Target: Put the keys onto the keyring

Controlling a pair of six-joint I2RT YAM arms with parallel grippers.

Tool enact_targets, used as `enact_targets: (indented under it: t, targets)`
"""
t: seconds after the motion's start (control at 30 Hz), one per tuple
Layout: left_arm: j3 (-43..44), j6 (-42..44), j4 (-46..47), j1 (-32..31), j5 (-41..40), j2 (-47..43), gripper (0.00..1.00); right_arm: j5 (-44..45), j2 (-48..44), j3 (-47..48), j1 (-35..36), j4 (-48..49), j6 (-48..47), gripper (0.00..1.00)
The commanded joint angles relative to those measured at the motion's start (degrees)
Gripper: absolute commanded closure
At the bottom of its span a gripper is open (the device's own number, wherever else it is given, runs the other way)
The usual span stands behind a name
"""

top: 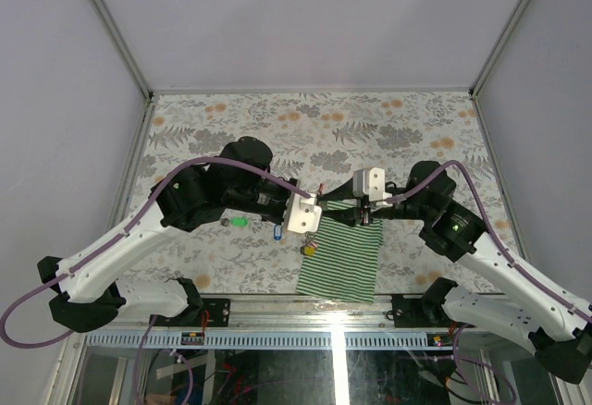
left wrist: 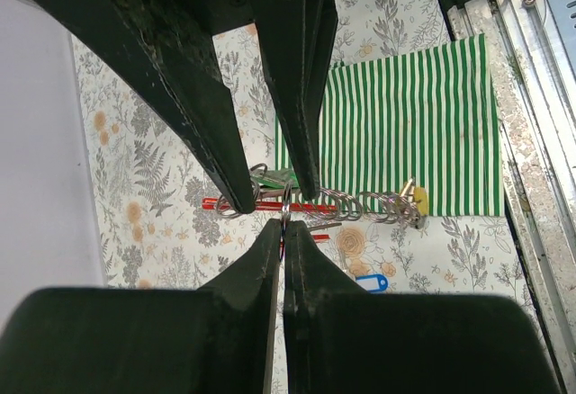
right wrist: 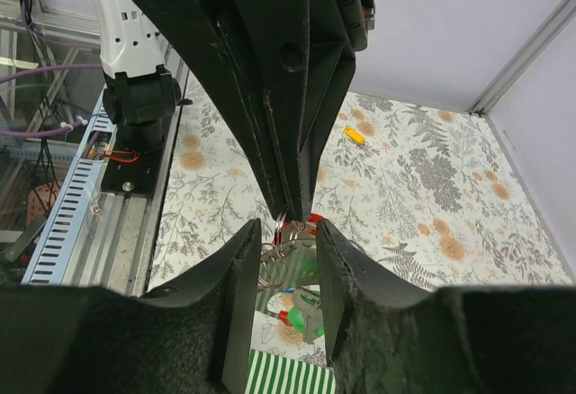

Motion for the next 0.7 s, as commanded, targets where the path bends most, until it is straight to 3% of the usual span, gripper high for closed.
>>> enact_targets:
  t: [0.0,0.17,0.5,0.6,0.67]
  targets:
    - [2.56,0.07,1.67,-0.53,-0.93,-0.04,1.0,-1.38,1.05,0.65,0.45,2.13,0.68,0.63]
    - [2.56,-0.1,1.65,-0.58,-1.4,0.29,1.0,-0.86,1.78,0.76,0.44,1.8,0.5,0.68]
    - [2.23,-1.88,3.39,-0.6,-2.42,-0.12,1.0,0.85,1.7,0.88,0.42,1.02,0.87,1.0]
    - [1.66,-2.94,4.81,-0.64,-2.55,-0.7,0.99,2.1,1.15,0.92,0.45,0.82,1.01,1.0]
    - [1.15,-3.72,5.89,-0.61,-2.53,-1.47,0.92,2.91,0.65,1.07,0.45,0.78,1.21,1.0]
